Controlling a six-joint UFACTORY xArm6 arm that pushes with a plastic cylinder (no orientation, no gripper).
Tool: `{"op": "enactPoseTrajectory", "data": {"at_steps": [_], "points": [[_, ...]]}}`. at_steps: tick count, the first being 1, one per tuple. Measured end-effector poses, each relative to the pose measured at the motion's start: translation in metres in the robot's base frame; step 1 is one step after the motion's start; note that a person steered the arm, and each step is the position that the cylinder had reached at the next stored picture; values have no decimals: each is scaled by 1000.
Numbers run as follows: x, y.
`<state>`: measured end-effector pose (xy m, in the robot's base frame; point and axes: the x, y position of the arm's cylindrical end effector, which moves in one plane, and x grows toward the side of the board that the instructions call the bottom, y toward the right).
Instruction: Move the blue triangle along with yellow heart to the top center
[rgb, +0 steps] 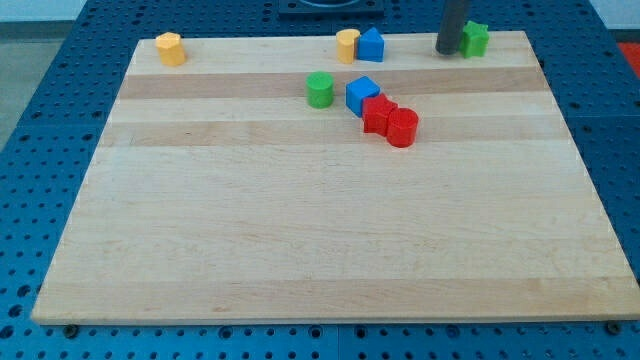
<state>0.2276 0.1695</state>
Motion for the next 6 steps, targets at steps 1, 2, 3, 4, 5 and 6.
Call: {"op": "enactPoseTrajectory", "data": {"at_steps": [1,2,3,4,5,6], "points": [[0,-1],[-7,-23],[-18,-55],[-25,-83],[-28,-110],[-29,-149]]}}
